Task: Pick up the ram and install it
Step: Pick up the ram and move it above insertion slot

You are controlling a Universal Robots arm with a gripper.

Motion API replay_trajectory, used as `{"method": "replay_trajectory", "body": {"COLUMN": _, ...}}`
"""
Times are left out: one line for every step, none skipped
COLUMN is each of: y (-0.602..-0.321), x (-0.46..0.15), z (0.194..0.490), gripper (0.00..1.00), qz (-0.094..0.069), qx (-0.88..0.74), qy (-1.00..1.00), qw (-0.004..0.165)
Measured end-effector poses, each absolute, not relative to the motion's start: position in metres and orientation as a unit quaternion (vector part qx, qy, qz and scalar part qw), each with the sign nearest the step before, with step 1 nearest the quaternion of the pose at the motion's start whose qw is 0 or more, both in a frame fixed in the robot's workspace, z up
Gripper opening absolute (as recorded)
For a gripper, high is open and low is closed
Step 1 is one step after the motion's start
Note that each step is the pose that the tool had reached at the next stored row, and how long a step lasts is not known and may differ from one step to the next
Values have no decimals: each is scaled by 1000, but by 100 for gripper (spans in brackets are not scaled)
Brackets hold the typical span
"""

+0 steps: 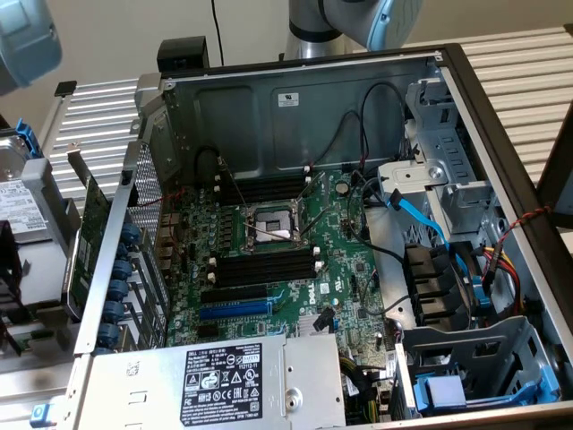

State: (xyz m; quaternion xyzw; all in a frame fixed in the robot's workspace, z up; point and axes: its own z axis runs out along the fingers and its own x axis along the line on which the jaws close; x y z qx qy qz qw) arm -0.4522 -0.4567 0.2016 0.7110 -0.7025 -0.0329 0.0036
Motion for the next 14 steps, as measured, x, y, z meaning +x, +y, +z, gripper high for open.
{"method": "replay_trajectory", "body": {"y": -457, "x": -452, "z": 201, "gripper": 44, "qz": -33, "qx": 711, "qy": -703, "qw": 4}}
{"method": "replay_trajectory", "body": {"y": -457, "x": -452, "z": 201, "gripper": 44, "qz": -33, "qx": 711, "qy": -703, "qw": 4}}
{"method": "replay_trajectory", "body": {"y": -457, "x": -452, "z": 200, "gripper": 44, "qz": -33, "qx": 710, "qy": -703, "qw": 4}}
{"method": "replay_trajectory", "body": {"y": -457, "x": -452, "z": 200, "gripper": 44, "qz": -33, "qx": 710, "qy": -703, "qw": 4}}
{"method": "replay_trajectory", "body": {"y": -457, "x": -452, "z": 199, "gripper": 44, "qz": -33, "qx": 710, "qy": -704, "qw": 4}}
{"method": "replay_trajectory", "body": {"y": -457, "x": -452, "z": 199, "gripper": 44, "qz": -33, "qx": 709, "qy": -704, "qw": 4}}
{"method": "replay_trajectory", "body": {"y": -457, "x": -452, "z": 199, "gripper": 44, "qz": -33, "qx": 709, "qy": -704, "qw": 4}}
{"method": "replay_trajectory", "body": {"y": -457, "x": -452, "z": 199, "gripper": 42, "qz": -33, "qx": 709, "qy": -705, "qw": 4}}
{"method": "replay_trajectory", "body": {"y": -457, "x": -452, "z": 199, "gripper": 36, "qz": -34, "qx": 709, "qy": -705, "qw": 4}}
{"method": "replay_trajectory", "body": {"y": -457, "x": -452, "z": 199, "gripper": 36, "qz": -34, "qx": 709, "qy": -705, "qw": 4}}
{"method": "replay_trajectory", "body": {"y": -457, "x": -452, "z": 199, "gripper": 29, "qz": -34, "qx": 708, "qy": -705, "qw": 4}}
{"method": "replay_trajectory", "body": {"y": -457, "x": -452, "z": 199, "gripper": 24, "qz": -34, "qx": 708, "qy": -705, "qw": 4}}
{"method": "replay_trajectory", "body": {"y": -457, "x": -452, "z": 199, "gripper": 24, "qz": -34, "qx": 708, "qy": -705, "qw": 4}}
{"method": "replay_trajectory", "body": {"y": -457, "x": -452, "z": 199, "gripper": 18, "qz": -34, "qx": 708, "qy": -705, "qw": 4}}
